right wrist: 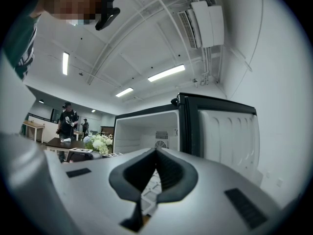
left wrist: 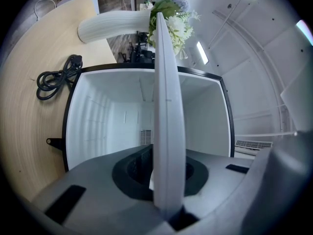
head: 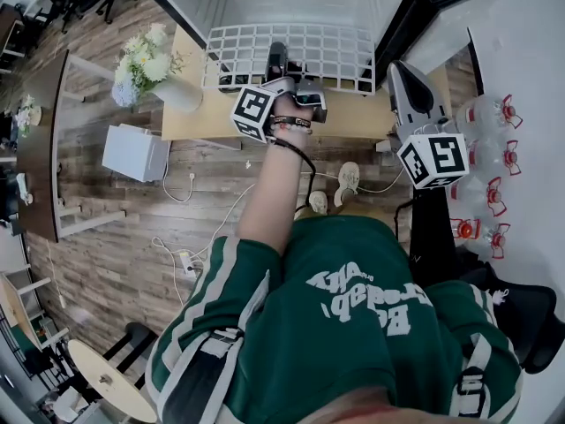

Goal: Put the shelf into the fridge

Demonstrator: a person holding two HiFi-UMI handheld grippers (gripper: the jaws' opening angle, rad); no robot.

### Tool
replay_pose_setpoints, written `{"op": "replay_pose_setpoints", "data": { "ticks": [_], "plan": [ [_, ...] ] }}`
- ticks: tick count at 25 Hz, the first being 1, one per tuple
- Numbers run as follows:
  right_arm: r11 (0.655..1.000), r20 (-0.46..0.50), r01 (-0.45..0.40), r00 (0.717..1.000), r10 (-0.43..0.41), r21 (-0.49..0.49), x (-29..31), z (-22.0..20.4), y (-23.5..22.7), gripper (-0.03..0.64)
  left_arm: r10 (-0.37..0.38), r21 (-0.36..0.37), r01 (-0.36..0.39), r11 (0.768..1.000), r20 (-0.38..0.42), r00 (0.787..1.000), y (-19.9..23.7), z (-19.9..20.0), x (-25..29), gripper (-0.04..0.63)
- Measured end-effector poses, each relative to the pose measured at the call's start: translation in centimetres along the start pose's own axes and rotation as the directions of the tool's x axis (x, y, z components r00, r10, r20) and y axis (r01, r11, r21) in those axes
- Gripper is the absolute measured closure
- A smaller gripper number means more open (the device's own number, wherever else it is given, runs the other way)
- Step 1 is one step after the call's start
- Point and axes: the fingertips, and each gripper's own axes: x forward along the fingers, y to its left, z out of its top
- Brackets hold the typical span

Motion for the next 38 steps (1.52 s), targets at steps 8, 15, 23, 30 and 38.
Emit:
{"op": "replay_pose_setpoints", "data": {
  "ticks": [8,15,23,30,38],
  "plan": [
    [1.0,-0.002,0.005,1.0,-0.005,0.001,0.5,-0.2,-0.2,0.614,0.048,-0.005,-0.048,0.999,0.013,0.999,-0.3,0.0,0.7,0.556],
    [1.0,-0.005,0.009,1.0,-0.009,-0.002,1.0,-0.3,-0.6,0.614,0.054,-0.006,-0.054,0.999,0.016,0.998,-0.1,-0.1,2.1,0.557],
    [1.0,-0.017,0.007,1.0,-0.007,-0.011,1.3,-0.8,-1.1,0.614,0.048,-0.008,-0.048,0.999,0.018,0.999,0.2,-0.1,3.7,0.558],
    [1.0,-0.027,0.005,1.0,-0.005,-0.01,1.7,-1.1,-1.2,0.614,0.043,-0.005,-0.043,0.999,0.02,0.999,0.2,0.0,4.8,0.558],
    [1.0,-0.034,0.002,0.999,-0.002,-0.01,2.1,-1.5,-1.4,0.614,0.051,-0.002,-0.05,0.999,0.022,0.998,0.7,0.1,6.0,0.558]
  ]
}}
